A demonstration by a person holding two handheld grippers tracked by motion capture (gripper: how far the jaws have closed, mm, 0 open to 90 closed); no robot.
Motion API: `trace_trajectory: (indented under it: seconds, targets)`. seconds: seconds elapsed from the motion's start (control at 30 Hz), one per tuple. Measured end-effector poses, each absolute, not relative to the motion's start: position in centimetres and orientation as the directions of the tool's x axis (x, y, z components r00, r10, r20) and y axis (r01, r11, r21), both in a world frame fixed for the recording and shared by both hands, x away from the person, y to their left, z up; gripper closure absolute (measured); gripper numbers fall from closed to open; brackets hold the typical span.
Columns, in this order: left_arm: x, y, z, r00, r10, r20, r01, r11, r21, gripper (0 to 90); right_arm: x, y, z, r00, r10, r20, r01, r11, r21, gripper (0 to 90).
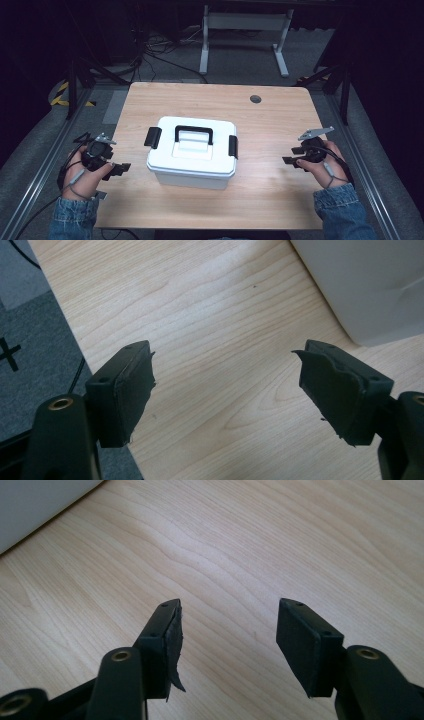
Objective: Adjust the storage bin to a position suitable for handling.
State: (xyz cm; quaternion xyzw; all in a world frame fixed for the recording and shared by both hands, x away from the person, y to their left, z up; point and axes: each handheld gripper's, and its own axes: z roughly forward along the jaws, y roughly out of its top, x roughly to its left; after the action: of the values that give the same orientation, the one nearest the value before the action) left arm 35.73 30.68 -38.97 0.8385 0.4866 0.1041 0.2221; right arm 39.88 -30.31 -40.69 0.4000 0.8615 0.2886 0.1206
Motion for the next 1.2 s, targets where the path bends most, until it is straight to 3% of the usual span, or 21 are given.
trace_trajectory:
  seconds: [0.3, 0.8, 1.2]
  targets:
    - [35.8, 30.5, -38.8, 0.513, 0.858, -0.034, 0.762, -0.437, 0.479, 22.6, 39.9, -29.6, -39.8, -0.66, 0.751, 0.036, 0.603, 0.5, 0.621, 44.0]
    - [36.0, 30.3, -38.7, 0.526, 0.849, -0.044, 0.76, -0.447, 0.472, 22.4, 40.1, -26.9, -35.2, -0.734, 0.678, 0.043, 0.513, 0.511, 0.69, 45.5]
    - [36.1, 30.1, -38.9, 0.508, 0.861, -0.035, 0.768, -0.434, 0.47, 19.4, 40.6, -21.9, -31.7, -0.815, 0.577, 0.055, 0.431, 0.541, 0.722, 47.4]
